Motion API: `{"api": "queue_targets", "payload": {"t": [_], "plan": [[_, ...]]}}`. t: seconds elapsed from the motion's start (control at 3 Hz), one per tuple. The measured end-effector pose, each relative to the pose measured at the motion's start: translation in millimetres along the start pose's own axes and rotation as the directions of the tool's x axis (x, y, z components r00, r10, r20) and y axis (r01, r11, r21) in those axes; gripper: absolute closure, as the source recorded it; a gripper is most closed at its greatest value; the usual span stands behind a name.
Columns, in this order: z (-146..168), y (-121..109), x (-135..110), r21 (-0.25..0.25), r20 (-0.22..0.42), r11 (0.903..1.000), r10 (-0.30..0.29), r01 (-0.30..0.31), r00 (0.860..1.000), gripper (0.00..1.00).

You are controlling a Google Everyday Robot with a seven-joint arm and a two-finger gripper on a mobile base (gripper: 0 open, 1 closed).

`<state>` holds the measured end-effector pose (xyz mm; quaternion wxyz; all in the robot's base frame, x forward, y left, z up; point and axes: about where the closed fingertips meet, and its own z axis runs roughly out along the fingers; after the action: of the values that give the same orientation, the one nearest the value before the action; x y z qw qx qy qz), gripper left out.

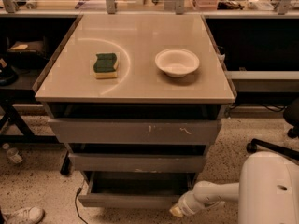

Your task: Close bottom drawer

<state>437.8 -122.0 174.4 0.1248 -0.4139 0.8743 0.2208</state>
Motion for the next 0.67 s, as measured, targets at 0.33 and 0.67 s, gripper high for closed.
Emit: {"api": "queue_targets", "payload": {"t": [0.33,0.67], "plan": [[0.0,-5.5,-13.9,0.013,-0.013,0.9998,-0.015,0.015,1.000,1.00],[0.4,-5.2,-14.3,0.013,-0.014,0.9998,-0.015,0.016,1.000,0.83]]}}
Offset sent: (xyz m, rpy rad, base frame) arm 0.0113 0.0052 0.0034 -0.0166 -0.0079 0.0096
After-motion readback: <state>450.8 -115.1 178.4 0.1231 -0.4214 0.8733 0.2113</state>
